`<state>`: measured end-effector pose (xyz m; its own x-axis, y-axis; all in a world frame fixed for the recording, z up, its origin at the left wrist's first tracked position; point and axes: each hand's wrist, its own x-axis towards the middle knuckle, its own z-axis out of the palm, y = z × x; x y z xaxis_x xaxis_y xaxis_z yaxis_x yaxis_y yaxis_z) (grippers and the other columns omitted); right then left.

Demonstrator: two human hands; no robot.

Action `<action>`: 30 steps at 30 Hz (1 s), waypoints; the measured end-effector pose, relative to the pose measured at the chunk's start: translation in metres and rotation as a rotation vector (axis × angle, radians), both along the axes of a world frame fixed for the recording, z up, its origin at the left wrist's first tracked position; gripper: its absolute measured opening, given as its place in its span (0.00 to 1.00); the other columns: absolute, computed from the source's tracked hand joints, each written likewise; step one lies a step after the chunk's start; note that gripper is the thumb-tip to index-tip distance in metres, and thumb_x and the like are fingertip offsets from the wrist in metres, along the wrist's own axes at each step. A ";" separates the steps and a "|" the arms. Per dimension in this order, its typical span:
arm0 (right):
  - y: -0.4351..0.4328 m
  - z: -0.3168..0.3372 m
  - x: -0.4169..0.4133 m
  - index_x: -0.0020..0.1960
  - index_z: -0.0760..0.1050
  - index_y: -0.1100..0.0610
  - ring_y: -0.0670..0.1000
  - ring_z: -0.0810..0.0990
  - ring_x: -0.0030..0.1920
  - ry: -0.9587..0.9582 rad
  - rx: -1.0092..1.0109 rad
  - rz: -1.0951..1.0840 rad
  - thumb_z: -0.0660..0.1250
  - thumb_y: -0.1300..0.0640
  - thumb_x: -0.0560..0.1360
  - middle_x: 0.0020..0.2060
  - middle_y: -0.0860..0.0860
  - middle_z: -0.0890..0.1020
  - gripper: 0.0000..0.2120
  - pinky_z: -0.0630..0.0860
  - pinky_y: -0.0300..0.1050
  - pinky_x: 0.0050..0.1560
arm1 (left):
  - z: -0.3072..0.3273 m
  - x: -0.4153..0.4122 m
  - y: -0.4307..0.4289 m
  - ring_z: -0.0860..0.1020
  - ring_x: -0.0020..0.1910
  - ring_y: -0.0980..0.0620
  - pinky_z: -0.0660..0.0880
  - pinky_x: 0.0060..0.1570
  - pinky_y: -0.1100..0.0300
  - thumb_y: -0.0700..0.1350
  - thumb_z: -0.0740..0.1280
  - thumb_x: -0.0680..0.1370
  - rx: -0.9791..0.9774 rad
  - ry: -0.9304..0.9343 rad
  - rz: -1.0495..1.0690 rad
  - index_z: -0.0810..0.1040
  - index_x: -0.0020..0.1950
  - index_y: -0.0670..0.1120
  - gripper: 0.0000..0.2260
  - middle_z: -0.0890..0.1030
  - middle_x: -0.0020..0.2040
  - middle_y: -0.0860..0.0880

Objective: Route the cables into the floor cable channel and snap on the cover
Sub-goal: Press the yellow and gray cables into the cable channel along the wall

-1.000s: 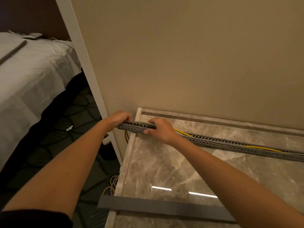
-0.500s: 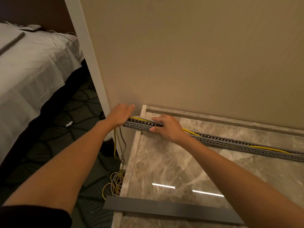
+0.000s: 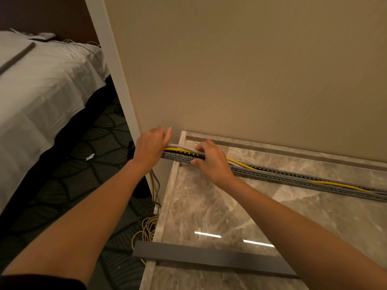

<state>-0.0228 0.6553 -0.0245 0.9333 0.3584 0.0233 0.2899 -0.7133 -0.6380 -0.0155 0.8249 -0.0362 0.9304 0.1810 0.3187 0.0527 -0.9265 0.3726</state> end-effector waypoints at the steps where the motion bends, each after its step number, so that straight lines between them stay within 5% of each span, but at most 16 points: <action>1: 0.000 0.000 0.000 0.50 0.74 0.61 0.52 0.72 0.47 0.009 0.022 -0.012 0.70 0.61 0.71 0.47 0.52 0.73 0.10 0.67 0.43 0.47 | 0.001 0.000 -0.001 0.69 0.32 0.47 0.66 0.32 0.53 0.47 0.57 0.81 0.008 0.010 -0.001 0.74 0.42 0.35 0.17 0.71 0.33 0.43; 9: -0.001 0.002 0.006 0.33 0.66 0.55 0.49 0.68 0.41 0.077 0.024 -0.015 0.70 0.62 0.70 0.36 0.47 0.68 0.15 0.61 0.31 0.32 | 0.008 0.000 0.015 0.66 0.26 0.53 0.65 0.33 0.57 0.49 0.60 0.80 -0.203 0.196 -0.154 0.66 0.30 0.47 0.18 0.68 0.27 0.51; 12: -0.007 0.001 0.009 0.39 0.76 0.62 0.49 0.69 0.43 0.101 0.064 0.027 0.69 0.64 0.71 0.37 0.48 0.69 0.04 0.64 0.27 0.35 | 0.014 -0.005 0.023 0.71 0.33 0.53 0.69 0.36 0.60 0.51 0.70 0.73 -0.270 0.290 -0.216 0.74 0.36 0.45 0.12 0.74 0.35 0.49; 19: -0.012 -0.001 0.006 0.42 0.74 0.60 0.48 0.71 0.48 0.084 0.179 -0.022 0.69 0.66 0.70 0.45 0.52 0.73 0.05 0.62 0.35 0.42 | 0.025 -0.016 0.002 0.71 0.45 0.49 0.65 0.41 0.60 0.48 0.70 0.74 0.004 0.260 -0.334 0.78 0.43 0.40 0.11 0.72 0.44 0.47; 24: -0.032 -0.003 0.001 0.46 0.77 0.65 0.51 0.73 0.49 -0.028 0.089 -0.028 0.67 0.65 0.73 0.47 0.56 0.77 0.04 0.63 0.37 0.43 | 0.028 -0.024 -0.012 0.75 0.48 0.40 0.70 0.48 0.50 0.44 0.67 0.76 0.136 0.188 -0.354 0.81 0.47 0.35 0.11 0.79 0.49 0.38; 30: -0.073 -0.013 -0.016 0.55 0.79 0.64 0.62 0.77 0.50 -0.332 -0.161 -0.008 0.65 0.68 0.72 0.48 0.62 0.79 0.12 0.75 0.54 0.50 | 0.028 -0.024 -0.052 0.76 0.51 0.40 0.72 0.49 0.50 0.41 0.66 0.76 0.082 0.148 -0.348 0.78 0.48 0.36 0.08 0.78 0.51 0.38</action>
<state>-0.0391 0.5826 -0.0376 0.8874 0.3745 0.2689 0.4558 -0.8004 -0.3893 -0.0395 0.7725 -0.0079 0.9686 -0.1746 0.1769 -0.2230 -0.9248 0.3082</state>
